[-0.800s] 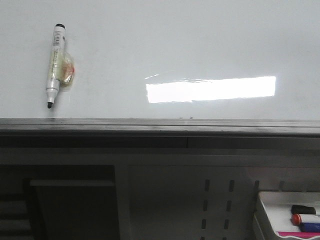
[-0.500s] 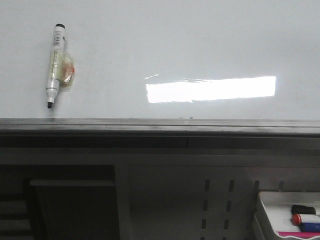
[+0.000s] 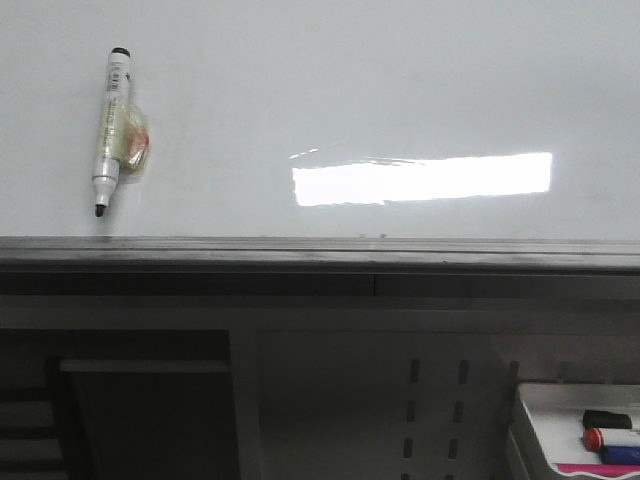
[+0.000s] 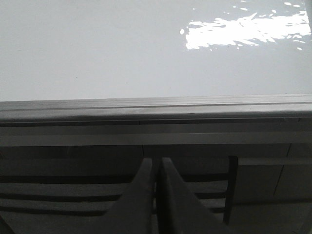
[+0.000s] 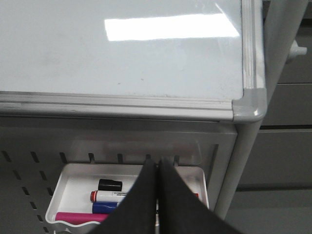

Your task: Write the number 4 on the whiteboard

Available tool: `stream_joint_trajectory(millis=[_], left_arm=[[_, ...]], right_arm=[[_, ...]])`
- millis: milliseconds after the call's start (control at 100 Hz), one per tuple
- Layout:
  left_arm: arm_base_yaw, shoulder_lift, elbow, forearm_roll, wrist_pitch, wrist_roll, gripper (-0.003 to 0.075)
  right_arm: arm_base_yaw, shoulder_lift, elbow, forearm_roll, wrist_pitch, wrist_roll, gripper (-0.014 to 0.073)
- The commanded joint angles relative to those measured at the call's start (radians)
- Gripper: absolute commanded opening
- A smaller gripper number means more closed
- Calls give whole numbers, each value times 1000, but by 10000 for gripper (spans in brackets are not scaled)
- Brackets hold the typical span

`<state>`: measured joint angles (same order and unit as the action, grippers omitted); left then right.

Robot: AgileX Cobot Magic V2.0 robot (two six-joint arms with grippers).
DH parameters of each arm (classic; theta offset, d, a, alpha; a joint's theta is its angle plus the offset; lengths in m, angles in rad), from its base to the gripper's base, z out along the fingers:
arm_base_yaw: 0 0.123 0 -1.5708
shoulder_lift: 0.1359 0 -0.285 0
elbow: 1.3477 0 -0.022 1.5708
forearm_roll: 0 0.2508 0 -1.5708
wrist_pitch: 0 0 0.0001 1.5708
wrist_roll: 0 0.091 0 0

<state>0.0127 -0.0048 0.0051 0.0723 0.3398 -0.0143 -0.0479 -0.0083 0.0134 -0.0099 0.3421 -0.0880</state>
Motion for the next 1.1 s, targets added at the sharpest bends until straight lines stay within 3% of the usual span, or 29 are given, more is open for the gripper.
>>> stream_joint_trajectory(millis=[0, 390, 590, 740, 940, 1090], left_arm=[[1, -25, 34, 7, -60, -1, -20], [1, -25, 34, -53, -118, -1, -20], [1, -25, 34, -51, -118, -1, -20], [1, -25, 34, -51, -125, -1, -20], [0, -25, 30, -103, -274, -1, -20], [2, -8, -26, -105, -233, -1, -20]], right_arm=[[-8, -17, 22, 0, -19, -3, -64], [-8, -17, 22, -5, -21, -3, -64], [-8, -17, 22, 10, -170, -3, -64], [-8, -17, 22, 10, -172, -3, -64], [-8, -16, 15, 55, -288, -3, -64], [-6, 2, -38, 129, -222, -3, -64]])
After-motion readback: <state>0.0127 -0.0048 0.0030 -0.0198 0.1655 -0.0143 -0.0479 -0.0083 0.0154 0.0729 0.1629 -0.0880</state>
